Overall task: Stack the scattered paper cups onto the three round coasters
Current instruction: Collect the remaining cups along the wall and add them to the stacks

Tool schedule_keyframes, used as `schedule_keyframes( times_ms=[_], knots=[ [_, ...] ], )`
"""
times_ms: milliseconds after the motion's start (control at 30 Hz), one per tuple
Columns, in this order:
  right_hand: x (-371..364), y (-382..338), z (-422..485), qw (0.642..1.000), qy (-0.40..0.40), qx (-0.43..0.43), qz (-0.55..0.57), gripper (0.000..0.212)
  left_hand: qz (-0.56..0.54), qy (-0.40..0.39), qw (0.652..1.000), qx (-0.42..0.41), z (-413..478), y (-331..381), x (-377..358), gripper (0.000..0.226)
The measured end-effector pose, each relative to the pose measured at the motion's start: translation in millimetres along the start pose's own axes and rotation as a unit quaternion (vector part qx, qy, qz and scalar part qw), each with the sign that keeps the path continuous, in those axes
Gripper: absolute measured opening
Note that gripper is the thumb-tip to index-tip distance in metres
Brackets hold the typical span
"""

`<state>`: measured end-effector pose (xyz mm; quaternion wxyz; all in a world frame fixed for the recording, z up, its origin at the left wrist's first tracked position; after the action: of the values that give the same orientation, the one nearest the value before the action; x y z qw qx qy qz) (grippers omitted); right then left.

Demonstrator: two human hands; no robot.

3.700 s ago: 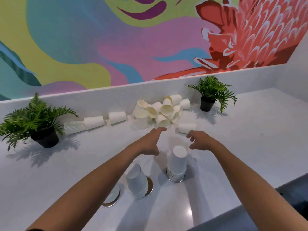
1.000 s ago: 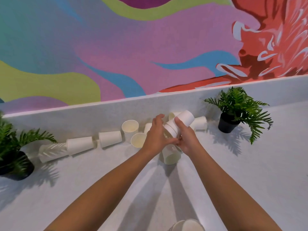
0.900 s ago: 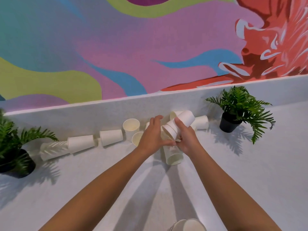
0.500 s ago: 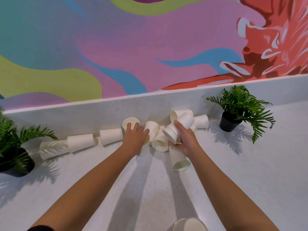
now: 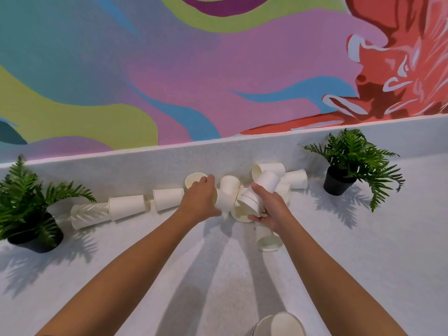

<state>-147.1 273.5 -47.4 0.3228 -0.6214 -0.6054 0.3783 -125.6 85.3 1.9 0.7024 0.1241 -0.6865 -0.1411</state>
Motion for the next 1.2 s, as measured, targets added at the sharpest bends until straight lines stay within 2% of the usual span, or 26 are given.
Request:
schedule_keyframes(
  times_ms=[100,200,367,500,667,833,967,1033,1133,1200],
  knots=[
    [-6.5,-3.6,-7.2,0.999,-0.011,0.001,-0.032,0.055,-0.130,0.039,0.988,0.066,-11.8,-1.2,16.7,0.077],
    [-17.5,-7.3,-20.7,0.997,-0.032,0.010,-0.066,0.057,-0.259,0.064,0.956,0.122,-29.3,-4.5,30.4,0.079],
    [-41.5,-15.3,-52.2,0.993,-0.053,0.032,-0.105,0.062,-0.382,0.065,0.908,0.157,-62.1,-11.9,43.6,0.076],
    [-57.9,-18.7,-90.8,0.985,-0.078,0.069,-0.134,0.051,-0.362,0.049,0.918,0.151,-96.5,-17.3,57.4,0.071],
    [-79.3,-13.6,-131.2,0.966,-0.101,0.113,-0.209,0.062,-0.367,0.053,0.920,0.125,-140.1,-19.7,72.2,0.079],
    [-96.1,5.2,-166.9,0.961,-0.141,0.122,-0.203,0.073,-0.381,0.065,0.915,0.113,-186.5,-26.4,81.5,0.080],
    [-105.5,34.3,-195.9,0.953,-0.183,0.133,-0.202,0.064,-0.386,0.076,0.914,0.100,-226.6,-38.7,78.0,0.082],
    [-109.2,49.3,-207.8,0.949,-0.189,0.141,-0.211,0.067,-0.378,0.079,0.916,0.108,-243.7,-44.5,74.8,0.081],
    [-115.5,70.2,-227.3,0.943,-0.177,0.149,-0.239,0.083,-0.383,0.087,0.912,0.113,-265.6,-52.8,70.0,0.087],
    [-117.1,80.5,-241.6,0.942,-0.164,0.164,-0.244,0.080,-0.378,0.091,0.914,0.112,-278.6,-58.3,67.8,0.086]
  ],
)
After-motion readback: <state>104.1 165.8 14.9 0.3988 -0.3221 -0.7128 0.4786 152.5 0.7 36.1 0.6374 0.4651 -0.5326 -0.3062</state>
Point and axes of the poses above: each hand's wrist, its own z-axis towards the middle knuckle, its own x-axis out of the back of the hand, y = z × x, the point moved 4 cm from there along z, towards the middle knuckle, and after that the axes turned 7 degrees about -z, right-handed, at the moved point
